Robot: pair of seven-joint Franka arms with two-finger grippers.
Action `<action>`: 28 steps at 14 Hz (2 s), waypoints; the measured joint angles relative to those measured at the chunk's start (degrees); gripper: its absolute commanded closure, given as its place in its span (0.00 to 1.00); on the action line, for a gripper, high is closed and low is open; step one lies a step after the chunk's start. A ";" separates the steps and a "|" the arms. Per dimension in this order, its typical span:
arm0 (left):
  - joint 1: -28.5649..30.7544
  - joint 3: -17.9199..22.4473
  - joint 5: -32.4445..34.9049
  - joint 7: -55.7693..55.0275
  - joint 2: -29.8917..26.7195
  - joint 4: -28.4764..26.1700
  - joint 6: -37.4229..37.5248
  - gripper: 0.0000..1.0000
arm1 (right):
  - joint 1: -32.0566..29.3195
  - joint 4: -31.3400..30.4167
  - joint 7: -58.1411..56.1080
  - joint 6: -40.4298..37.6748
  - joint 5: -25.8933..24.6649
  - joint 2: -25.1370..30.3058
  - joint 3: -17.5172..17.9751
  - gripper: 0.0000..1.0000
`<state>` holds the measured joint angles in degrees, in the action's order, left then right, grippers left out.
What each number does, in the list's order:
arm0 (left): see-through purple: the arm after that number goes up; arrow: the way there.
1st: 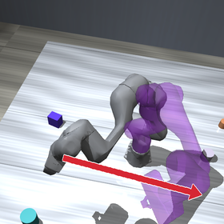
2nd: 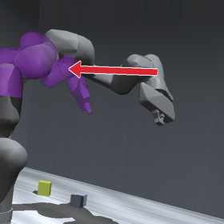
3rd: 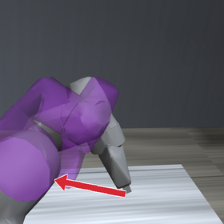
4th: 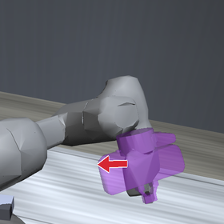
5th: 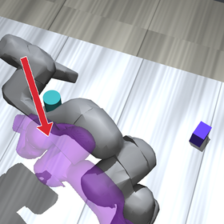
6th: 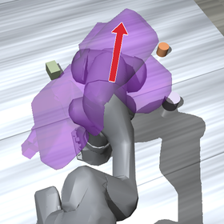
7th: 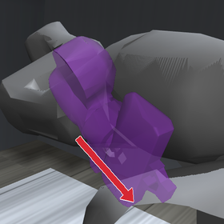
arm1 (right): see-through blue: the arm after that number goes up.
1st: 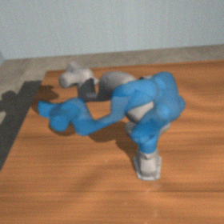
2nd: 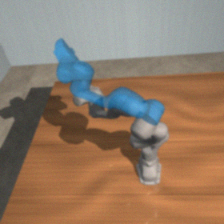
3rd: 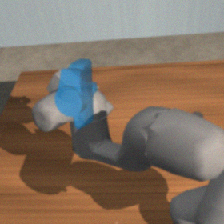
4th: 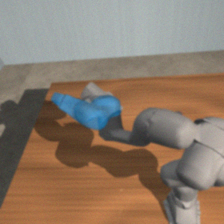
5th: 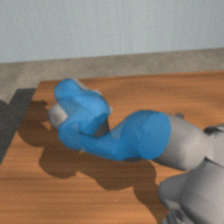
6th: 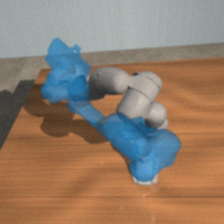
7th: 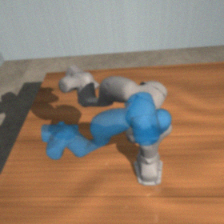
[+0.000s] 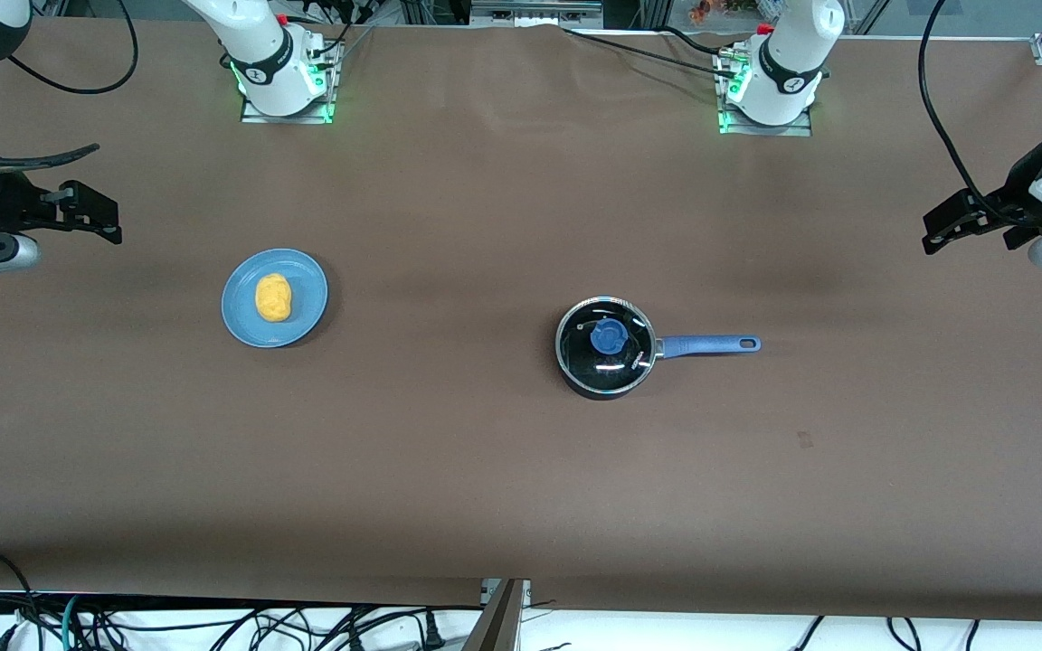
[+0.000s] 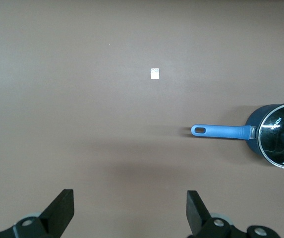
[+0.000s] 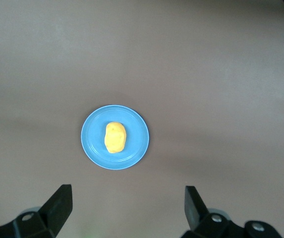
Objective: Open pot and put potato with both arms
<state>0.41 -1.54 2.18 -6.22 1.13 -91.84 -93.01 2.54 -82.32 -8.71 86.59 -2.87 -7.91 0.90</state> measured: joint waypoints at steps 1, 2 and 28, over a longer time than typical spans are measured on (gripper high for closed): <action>0.13 0.00 0.00 0.00 0.00 0.00 0.00 0.00 | 0.00 0.00 0.00 0.00 0.00 0.00 0.00 0.00; 0.17 -0.02 0.00 0.00 0.00 0.04 0.00 0.00 | 0.00 0.00 0.00 0.00 0.00 0.00 0.00 0.00; 0.22 -0.76 0.00 0.65 0.00 2.00 -0.01 0.00 | -0.01 0.00 0.00 0.00 0.00 -0.01 0.00 0.00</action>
<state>0.63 -2.30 2.18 -5.57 1.13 -89.84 -93.02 2.53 -82.32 -8.71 86.59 -2.87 -7.92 0.90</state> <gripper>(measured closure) 0.000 0.000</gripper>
